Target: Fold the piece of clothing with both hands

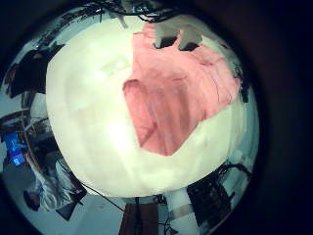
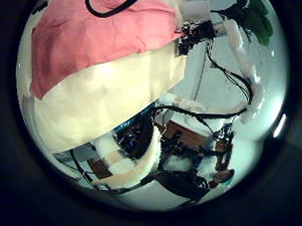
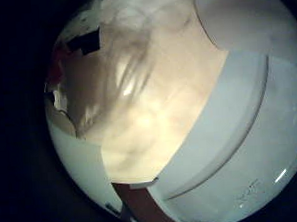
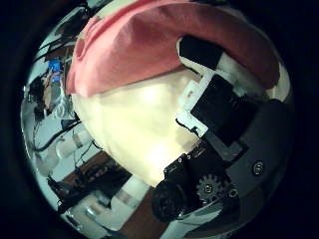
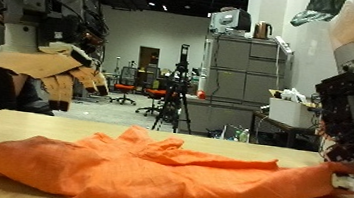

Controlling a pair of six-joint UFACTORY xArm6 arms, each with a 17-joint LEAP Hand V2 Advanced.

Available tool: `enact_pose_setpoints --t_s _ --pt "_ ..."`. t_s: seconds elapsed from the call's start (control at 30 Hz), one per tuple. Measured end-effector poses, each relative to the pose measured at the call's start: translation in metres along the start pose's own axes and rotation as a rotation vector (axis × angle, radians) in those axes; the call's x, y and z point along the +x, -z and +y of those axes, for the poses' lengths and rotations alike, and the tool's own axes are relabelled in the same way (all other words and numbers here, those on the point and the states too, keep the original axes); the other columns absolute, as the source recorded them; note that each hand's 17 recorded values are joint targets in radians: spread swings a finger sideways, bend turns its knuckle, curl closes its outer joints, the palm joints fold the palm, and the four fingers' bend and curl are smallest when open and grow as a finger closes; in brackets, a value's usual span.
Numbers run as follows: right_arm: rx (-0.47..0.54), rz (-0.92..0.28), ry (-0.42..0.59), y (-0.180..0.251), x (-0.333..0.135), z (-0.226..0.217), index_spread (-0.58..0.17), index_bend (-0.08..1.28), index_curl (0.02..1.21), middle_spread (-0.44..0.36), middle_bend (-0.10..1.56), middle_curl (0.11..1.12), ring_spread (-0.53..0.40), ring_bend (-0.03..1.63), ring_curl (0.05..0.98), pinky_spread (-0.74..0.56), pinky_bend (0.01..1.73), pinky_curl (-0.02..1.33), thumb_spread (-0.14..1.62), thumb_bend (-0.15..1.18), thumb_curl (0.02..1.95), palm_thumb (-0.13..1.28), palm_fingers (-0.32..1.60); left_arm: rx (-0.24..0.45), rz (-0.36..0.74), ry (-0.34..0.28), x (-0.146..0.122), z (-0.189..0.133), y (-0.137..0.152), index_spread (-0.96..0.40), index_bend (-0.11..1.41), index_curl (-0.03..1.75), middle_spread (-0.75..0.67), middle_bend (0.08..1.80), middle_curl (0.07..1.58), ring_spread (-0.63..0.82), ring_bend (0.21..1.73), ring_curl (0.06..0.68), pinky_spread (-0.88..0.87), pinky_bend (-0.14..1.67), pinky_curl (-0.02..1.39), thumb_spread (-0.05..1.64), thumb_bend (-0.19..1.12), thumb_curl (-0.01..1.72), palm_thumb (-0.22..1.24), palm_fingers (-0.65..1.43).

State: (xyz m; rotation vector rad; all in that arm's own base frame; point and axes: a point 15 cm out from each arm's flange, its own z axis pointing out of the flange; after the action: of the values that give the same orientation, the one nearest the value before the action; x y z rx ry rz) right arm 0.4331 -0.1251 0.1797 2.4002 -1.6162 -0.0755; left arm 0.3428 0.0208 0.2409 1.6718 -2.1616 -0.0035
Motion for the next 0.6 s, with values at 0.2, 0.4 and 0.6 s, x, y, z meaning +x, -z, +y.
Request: enact_pose_setpoints --t_s 0.2,0.4,0.6 --pt "0.051 -0.002 -0.037 0.031 0.013 0.017 -0.296 1.01 0.84 -0.154 1.24 0.79 -0.230 1.32 0.675 -0.35 1.18 0.73 1.15 0.07 0.57 1.13 1.11 0.005 -0.002 0.017 -0.011 0.012 0.001 0.11 0.16 0.31 0.28 0.19 0.32 0.49 0.51 0.206 0.49 0.33 0.31 1.10 -0.02 0.28 0.24 0.04" --pt "0.136 -0.025 0.012 0.077 -0.019 0.007 -0.289 1.02 0.87 -0.153 1.25 0.81 -0.226 1.33 0.704 -0.33 1.21 0.76 1.18 0.05 0.62 1.12 1.08 0.013 -0.001 0.048 -0.028 0.031 0.001 0.11 0.17 0.31 0.27 0.19 0.32 0.48 0.51 0.207 0.49 0.32 0.31 1.10 -0.02 0.28 0.24 0.05" --pt "0.251 -0.023 0.106 0.135 -0.073 -0.023 -0.279 1.02 0.88 -0.153 1.25 0.83 -0.226 1.33 0.722 -0.31 1.22 0.77 1.19 0.04 0.66 1.12 1.07 0.029 0.003 0.074 -0.045 0.049 0.002 0.11 0.17 0.31 0.27 0.19 0.32 0.48 0.51 0.207 0.49 0.32 0.31 1.11 -0.02 0.28 0.24 0.05"
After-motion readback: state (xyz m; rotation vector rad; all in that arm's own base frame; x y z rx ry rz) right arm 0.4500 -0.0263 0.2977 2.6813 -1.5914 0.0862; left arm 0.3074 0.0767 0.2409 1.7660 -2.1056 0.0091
